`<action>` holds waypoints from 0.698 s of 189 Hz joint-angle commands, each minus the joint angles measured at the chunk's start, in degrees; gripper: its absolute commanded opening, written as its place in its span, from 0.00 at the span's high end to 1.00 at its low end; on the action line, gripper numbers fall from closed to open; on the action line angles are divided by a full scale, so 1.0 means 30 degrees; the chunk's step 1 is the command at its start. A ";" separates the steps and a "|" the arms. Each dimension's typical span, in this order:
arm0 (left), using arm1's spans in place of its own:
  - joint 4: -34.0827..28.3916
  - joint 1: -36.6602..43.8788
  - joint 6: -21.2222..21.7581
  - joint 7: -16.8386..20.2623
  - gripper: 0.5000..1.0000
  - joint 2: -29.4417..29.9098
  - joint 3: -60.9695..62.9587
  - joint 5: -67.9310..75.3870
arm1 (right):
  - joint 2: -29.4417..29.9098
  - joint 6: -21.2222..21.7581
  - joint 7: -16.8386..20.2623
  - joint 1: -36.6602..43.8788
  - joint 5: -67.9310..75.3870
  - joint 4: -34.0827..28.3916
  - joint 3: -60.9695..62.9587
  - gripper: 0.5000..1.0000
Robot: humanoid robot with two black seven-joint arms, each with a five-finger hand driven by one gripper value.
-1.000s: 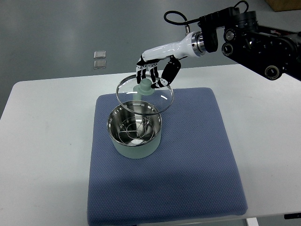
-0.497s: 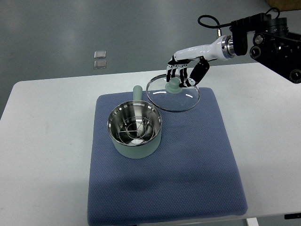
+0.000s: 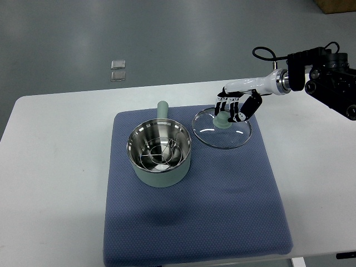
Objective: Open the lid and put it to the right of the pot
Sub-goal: 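Carry the lid beside the pot and lower it onto the mat, then open the right hand to release the knob and raise it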
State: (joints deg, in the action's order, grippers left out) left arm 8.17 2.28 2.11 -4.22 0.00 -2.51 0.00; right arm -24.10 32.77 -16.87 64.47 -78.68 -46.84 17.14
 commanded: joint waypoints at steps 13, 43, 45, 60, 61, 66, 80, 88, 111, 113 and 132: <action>0.0000 0.0000 0.0000 0.0001 0.00 0.0000 -0.0011 0.0000 | 0.0093 -0.0904 -0.0032 -0.0748 -0.0054 0.0057 -0.0060 0.91; 0.0000 0.0000 0.0000 0.0001 0.00 0.0000 -0.0011 0.0000 | 0.0211 -0.1313 -0.0032 -0.1129 -0.0054 0.0321 -0.0031 0.48; 0.0000 0.0000 0.0000 0.0001 0.00 0.0000 -0.0011 0.0000 | 0.0211 -0.1372 -0.0032 -0.1129 -0.0054 0.0321 -0.0031 0.44; 0.0000 0.0000 0.0000 0.0001 0.00 0.0000 -0.0011 0.0000 | 0.0416 -0.2281 0.0056 -0.1246 -0.0054 0.0409 -0.0060 0.17; 0.0000 0.0000 0.0000 0.0001 0.00 0.0000 0.0018 0.0000 | 0.0445 -0.2426 0.0027 -0.1275 -0.0054 0.0380 -0.0089 0.14; 0.0000 0.0000 0.0000 0.0001 0.00 0.0000 -0.0011 0.0000 | 0.0504 -0.2603 0.0027 -0.1363 -0.0054 0.0379 -0.0090 0.13; 0.0000 0.0000 0.0000 0.0001 0.00 0.0000 -0.0011 0.0000 | 0.0504 -0.2838 0.0027 -0.1422 0.0005 0.0379 -0.0060 0.13; 0.0000 0.0000 0.0000 0.0001 0.00 0.0000 0.0018 0.0000 | 0.0504 -0.2867 -0.0003 -0.1422 0.0093 0.0379 -0.0031 0.13; 0.0000 0.0000 0.0000 0.0001 0.00 0.0000 0.0018 0.0000 | 0.0504 -0.2662 0.0026 -0.1392 0.2434 0.0438 0.0144 0.13; 0.0000 0.0000 0.0000 0.0001 0.00 0.0000 -0.0011 0.0000 | 0.0504 -0.2604 0.0056 -0.1392 0.2785 0.0438 0.0174 0.13; 0.0000 0.0000 0.0000 0.0001 0.00 0.0000 0.0018 0.0000 | 0.0445 -0.2281 0.0261 -0.1334 0.5777 0.0731 0.0321 0.13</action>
State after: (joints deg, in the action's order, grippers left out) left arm 8.17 2.29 2.11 -4.22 0.00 -2.52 0.00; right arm -22.60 24.84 -16.64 60.27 -69.97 -45.50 17.67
